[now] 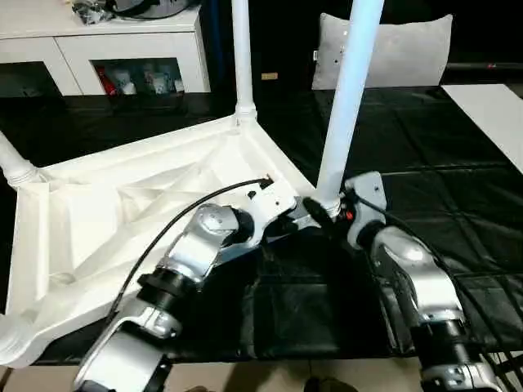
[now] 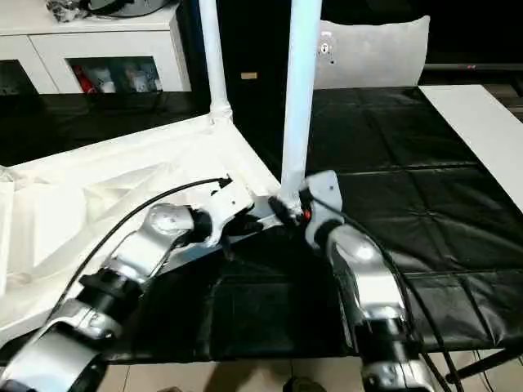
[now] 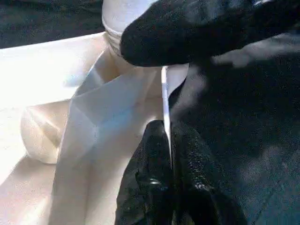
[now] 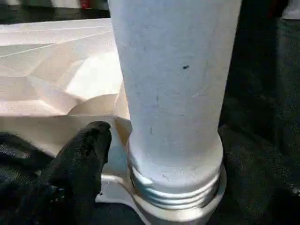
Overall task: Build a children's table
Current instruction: Rotate leg to tighten
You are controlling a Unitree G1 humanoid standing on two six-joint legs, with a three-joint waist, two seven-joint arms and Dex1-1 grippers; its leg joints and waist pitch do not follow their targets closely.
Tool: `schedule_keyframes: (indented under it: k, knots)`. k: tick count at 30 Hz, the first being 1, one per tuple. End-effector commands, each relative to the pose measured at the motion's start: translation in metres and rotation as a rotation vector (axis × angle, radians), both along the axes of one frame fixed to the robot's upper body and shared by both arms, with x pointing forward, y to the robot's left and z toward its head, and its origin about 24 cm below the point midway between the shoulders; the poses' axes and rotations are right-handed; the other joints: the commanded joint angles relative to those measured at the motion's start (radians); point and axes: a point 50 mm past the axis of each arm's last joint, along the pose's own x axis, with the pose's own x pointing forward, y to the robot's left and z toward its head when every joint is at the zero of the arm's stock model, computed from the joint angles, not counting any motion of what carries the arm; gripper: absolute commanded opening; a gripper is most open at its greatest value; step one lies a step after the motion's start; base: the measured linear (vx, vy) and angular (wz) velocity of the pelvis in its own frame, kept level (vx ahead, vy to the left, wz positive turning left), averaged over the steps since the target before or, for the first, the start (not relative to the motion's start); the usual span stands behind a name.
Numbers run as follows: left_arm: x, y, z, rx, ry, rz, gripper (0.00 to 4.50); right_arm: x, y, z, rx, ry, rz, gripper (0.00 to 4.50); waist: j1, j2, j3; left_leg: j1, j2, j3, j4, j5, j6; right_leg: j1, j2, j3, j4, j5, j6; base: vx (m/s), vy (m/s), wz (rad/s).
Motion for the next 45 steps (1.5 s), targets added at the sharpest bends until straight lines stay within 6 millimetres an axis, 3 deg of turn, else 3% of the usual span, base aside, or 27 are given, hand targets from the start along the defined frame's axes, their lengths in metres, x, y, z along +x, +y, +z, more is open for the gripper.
schedule_keyframes:
  k: [1, 6, 8, 9, 14, 16, 20, 21, 27, 35, 36, 38, 45]
  knots:
    - [0.0, -0.005, 0.013, -0.026, -0.067, -0.067, 0.0, -0.003, 0.011, 0.011, 0.004, -0.065, 0.129, 4.28, 0.01, -0.013, -0.081, 0.0, 0.012, 0.001, -0.062, -0.177, 0.104, 0.076, -0.028, 0.047, -0.07, -0.316, -0.164, 0.0, 0.0, 0.0]
    - [-0.003, 0.011, 0.009, 0.01, -0.062, -0.194, 0.0, -0.01, -0.006, 0.011, -0.055, -0.056, 0.266, 4.41, 0.021, -0.013, -0.079, 0.007, 0.011, 0.001, -0.063, -0.224, 0.089, 0.074, -0.031, 0.049, -0.08, -0.387, -0.137, 0.0, 0.0, 0.0]
    - [-0.003, 0.014, 0.008, 0.016, -0.054, -0.217, 0.0, -0.011, -0.01, 0.012, -0.066, -0.056, 0.288, 4.41, 0.026, -0.013, -0.079, 0.008, 0.014, 0.001, -0.065, -0.212, 0.083, 0.074, -0.029, 0.05, -0.074, -0.36, -0.149, 0.0, 0.0, 0.0]
    - [-0.005, 0.022, 0.008, 0.038, -0.04, -0.292, 0.0, -0.015, -0.016, 0.014, -0.072, -0.041, 0.378, 4.41, 0.031, -0.009, -0.08, 0.013, 0.011, 0.001, -0.065, -0.229, 0.089, 0.072, -0.028, 0.048, -0.079, -0.362, -0.153, 0.0, 0.0, 0.0]
    - [-0.011, 0.039, 0.012, 0.097, 0.01, -0.479, 0.0, -0.028, -0.025, 0.017, -0.117, 0.021, 0.604, 4.41, 0.046, -0.009, -0.08, 0.008, 0.02, 0.0, -0.068, -0.23, 0.09, 0.077, -0.03, 0.054, -0.065, -0.327, -0.166, 0.0, 0.0, 0.0]
    - [-0.013, 0.041, 0.013, 0.105, 0.024, -0.52, 0.0, -0.03, -0.025, 0.017, -0.135, 0.023, 0.646, 4.41, 0.054, -0.008, -0.08, 0.013, 0.022, 0.001, -0.068, -0.231, 0.081, 0.074, -0.034, 0.055, -0.064, -0.328, -0.179, 0.0, 0.0, 0.0]
    - [-0.015, 0.043, 0.014, 0.123, 0.03, -0.562, 0.0, -0.033, -0.025, 0.016, -0.136, 0.033, 0.696, 4.26, 0.06, -0.01, -0.081, 0.013, 0.023, 0.002, -0.068, -0.217, 0.076, 0.074, -0.033, 0.058, -0.059, -0.308, -0.192, 0.0, 0.0, 0.0]
    - [-0.015, 0.044, 0.015, 0.14, 0.021, -0.599, 0.0, -0.035, -0.024, 0.014, -0.13, 0.045, 0.737, 4.15, 0.065, -0.016, -0.082, 0.012, 0.023, 0.001, -0.067, -0.215, 0.078, 0.076, -0.035, 0.058, -0.058, -0.319, -0.187, 0.0, 0.0, 0.0]
    - [-0.016, 0.043, 0.016, 0.141, 0.014, -0.646, 0.0, -0.035, -0.019, 0.011, -0.133, 0.048, 0.763, 3.56, 0.079, -0.017, -0.081, 0.013, 0.022, 0.004, -0.067, -0.199, 0.074, 0.072, -0.035, 0.059, -0.06, -0.34, -0.171, 0.0, 0.0, 0.0]
    - [-0.016, 0.041, 0.016, 0.133, 0.005, -0.656, 0.0, -0.036, -0.016, 0.006, -0.128, 0.067, 0.77, 3.04, 0.078, -0.017, -0.082, 0.012, 0.024, 0.002, -0.068, -0.201, 0.067, 0.073, -0.034, 0.06, -0.058, -0.328, -0.173, 0.0, 0.0, 0.0]
    - [-0.016, 0.041, 0.015, 0.135, 0.004, -0.658, 0.0, -0.036, -0.016, 0.006, -0.126, 0.07, 0.772, 2.82, 0.078, -0.017, -0.082, 0.011, 0.022, 0.003, -0.067, -0.196, 0.07, 0.074, -0.034, 0.06, -0.058, -0.323, -0.174, 0.0, 0.0, 0.0]
    - [-0.016, 0.042, 0.015, 0.137, 0.002, -0.658, 0.0, -0.036, -0.016, 0.005, -0.123, 0.076, 0.772, 2.73, 0.078, -0.021, -0.083, 0.01, 0.022, 0.003, -0.067, -0.193, 0.072, 0.075, -0.034, 0.06, -0.058, -0.322, -0.173, 0.0, 0.0, 0.0]
    - [-0.014, 0.041, 0.013, 0.091, 0.011, -0.546, 0.0, -0.039, -0.008, -0.002, -0.033, 0.119, 0.706, 2.64, 0.077, -0.016, -0.079, 0.013, 0.023, 0.003, -0.07, -0.205, 0.063, 0.073, -0.034, 0.06, -0.063, -0.363, -0.163, 0.0, 0.0, 0.0]
